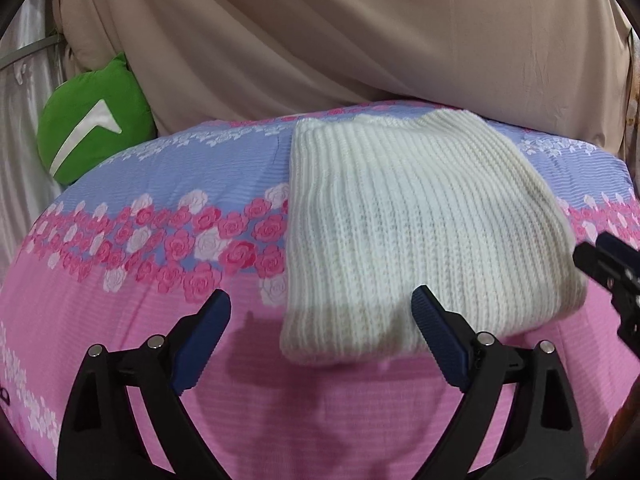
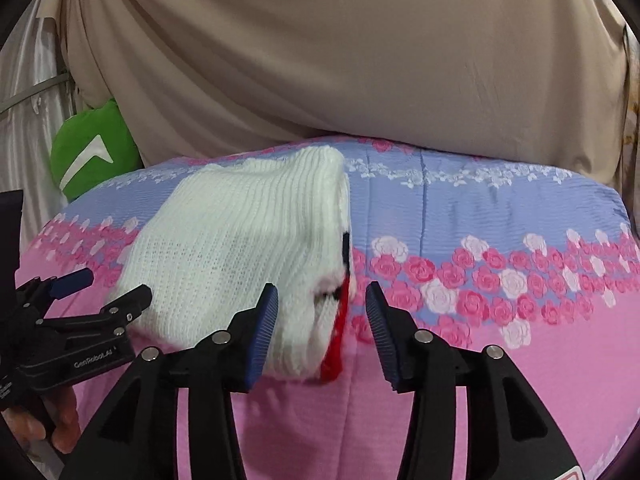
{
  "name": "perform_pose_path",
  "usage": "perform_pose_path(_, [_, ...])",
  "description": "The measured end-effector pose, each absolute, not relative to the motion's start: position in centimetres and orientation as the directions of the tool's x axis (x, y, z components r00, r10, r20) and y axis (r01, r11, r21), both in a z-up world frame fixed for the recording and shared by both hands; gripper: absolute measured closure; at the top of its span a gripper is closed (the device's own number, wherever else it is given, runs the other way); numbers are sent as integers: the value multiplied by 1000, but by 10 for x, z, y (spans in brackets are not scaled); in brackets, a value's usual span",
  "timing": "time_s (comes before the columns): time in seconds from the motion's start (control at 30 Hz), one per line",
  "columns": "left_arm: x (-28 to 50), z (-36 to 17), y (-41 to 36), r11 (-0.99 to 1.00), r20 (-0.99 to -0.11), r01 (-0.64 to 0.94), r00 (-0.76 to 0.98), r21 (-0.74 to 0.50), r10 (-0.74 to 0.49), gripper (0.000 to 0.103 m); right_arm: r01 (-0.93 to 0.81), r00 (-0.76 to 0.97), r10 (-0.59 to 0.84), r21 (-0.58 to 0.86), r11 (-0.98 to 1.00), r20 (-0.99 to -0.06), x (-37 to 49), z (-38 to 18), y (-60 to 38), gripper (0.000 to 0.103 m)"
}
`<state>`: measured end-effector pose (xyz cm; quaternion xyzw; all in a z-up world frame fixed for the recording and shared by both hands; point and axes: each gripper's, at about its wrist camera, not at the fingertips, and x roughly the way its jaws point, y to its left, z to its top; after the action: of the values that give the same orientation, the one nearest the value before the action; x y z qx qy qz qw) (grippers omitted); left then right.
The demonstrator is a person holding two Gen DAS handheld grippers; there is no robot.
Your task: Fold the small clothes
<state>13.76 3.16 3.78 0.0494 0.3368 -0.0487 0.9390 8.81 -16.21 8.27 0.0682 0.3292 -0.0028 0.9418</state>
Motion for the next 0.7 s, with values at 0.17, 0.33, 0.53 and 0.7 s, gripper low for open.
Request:
perform_pose_path(0.17, [115, 21, 31, 991, -638, 112, 769, 73, -41, 13, 99, 753, 16, 138, 986, -657, 66, 56, -161, 41])
perform_pose_path(0.33, [101, 8, 33, 993, -647, 99, 762, 57, -39, 13, 130, 752, -7, 138, 982, -660, 49, 44, -157, 34])
perform_pose_path(0.53, [88, 6, 30, 994, -624, 91, 781, 54, -38, 13, 163, 779, -90, 62, 985, -620, 33, 47, -141, 17])
perform_pose_path(0.7, [83, 7, 26, 994, -613, 95, 789, 47, -46, 13, 179, 779, -131, 17, 984, -613, 31, 46, -133, 16])
